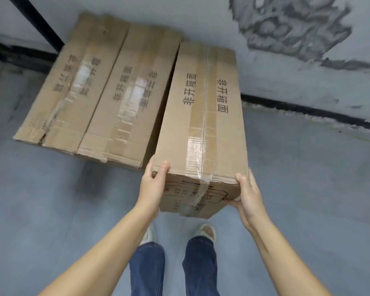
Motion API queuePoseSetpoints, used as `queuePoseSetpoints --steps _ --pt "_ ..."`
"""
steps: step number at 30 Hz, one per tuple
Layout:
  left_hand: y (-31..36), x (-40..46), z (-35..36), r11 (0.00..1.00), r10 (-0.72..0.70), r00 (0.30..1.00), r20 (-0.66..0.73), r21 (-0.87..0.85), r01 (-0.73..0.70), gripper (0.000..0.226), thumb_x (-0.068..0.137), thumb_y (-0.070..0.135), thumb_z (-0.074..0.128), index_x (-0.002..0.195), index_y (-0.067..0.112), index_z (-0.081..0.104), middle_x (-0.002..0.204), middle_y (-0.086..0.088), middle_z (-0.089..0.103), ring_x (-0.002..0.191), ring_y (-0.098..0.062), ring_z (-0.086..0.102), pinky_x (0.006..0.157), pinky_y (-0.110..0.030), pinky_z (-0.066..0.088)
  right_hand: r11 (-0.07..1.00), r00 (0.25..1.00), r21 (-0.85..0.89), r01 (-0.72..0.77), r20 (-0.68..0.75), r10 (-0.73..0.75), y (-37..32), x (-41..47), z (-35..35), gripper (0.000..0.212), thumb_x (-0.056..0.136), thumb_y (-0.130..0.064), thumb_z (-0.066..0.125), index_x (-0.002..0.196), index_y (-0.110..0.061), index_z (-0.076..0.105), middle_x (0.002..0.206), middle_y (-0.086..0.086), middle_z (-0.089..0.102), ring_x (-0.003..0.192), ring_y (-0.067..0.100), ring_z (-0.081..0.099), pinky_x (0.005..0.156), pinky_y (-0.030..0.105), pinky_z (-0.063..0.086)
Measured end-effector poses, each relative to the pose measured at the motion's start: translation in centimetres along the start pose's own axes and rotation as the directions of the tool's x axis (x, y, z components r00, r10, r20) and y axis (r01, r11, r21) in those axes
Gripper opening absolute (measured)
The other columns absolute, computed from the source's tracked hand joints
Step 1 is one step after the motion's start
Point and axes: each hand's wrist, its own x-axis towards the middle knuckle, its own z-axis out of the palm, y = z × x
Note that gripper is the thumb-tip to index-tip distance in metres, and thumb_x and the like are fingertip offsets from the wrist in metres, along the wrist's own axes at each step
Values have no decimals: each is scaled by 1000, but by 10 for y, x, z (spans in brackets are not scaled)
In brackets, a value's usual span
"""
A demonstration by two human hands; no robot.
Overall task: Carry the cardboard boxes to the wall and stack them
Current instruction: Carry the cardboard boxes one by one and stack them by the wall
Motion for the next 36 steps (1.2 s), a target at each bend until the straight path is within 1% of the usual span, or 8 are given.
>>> queuePoseSetpoints --steps 5,10,14,18,21,24,31,36 --pt "-70 13 -31 977 -185 983 10 112 183 42 97 35 46 139 31 41 123 7 57 111 -14 53 101 -42 43 986 987 -36 -160 7 160 70 8 11 44 97 -9 38 127 -39 49 108 -9 65 90 13 61 75 37 53" --pt "-82 31 -37 782 -520 829 205 -275 559 28 98 26 48 125 19 46 118 -10 59 100 -26 59 89 -53 49 970 970 -17 -242 -30 242 82 18 23 39 100 -18 45 134 -35 47 121 -8 63 101 14 63 69 33 55" --pt "-58 63 -30 713 -512 837 194 -447 540 32 95 17 53 125 10 45 117 -17 59 95 -28 61 79 -47 52 982 981 -7 -189 -40 188 68 44 37 38 100 -20 47 136 -31 47 125 -9 62 106 15 61 90 47 51" --pt "-27 105 -23 687 -474 869 144 -557 467 23 98 10 45 119 4 49 132 -19 53 95 -31 59 85 -50 47 985 988 -71 -157 1 158 53 82 58 36 102 -23 41 136 -36 44 115 -17 60 95 12 59 83 46 49" --pt "-14 125 -30 666 -499 858 120 -581 468 36 99 12 37 133 0 42 141 -17 45 124 -36 49 98 -52 39 982 987 -99 -163 1 163 49 106 68 39 102 -16 35 135 -36 46 101 -22 61 83 5 58 72 36 45" --pt "-9 123 -37 644 -506 848 156 -586 492 25 99 13 35 119 3 47 142 -16 44 130 -35 44 104 -52 35 975 980 -109 -195 19 199 48 115 66 39 102 -16 34 131 -37 50 111 -19 62 90 4 59 75 39 49" --pt "13 66 -58 808 -422 904 76 -420 412 41 100 13 40 140 5 35 144 -21 41 133 -27 43 101 -46 38 944 954 -160 -290 27 298 14 78 41 54 99 -22 49 149 -22 30 147 -3 42 125 20 49 95 50 45" --pt "78 -29 -85 969 -213 967 138 155 191 34 101 16 38 133 11 48 123 -10 61 112 -20 58 100 -38 42 958 978 -267 -103 149 147 -65 -21 25 46 100 -22 45 145 -17 37 118 -3 63 114 19 58 94 42 48"
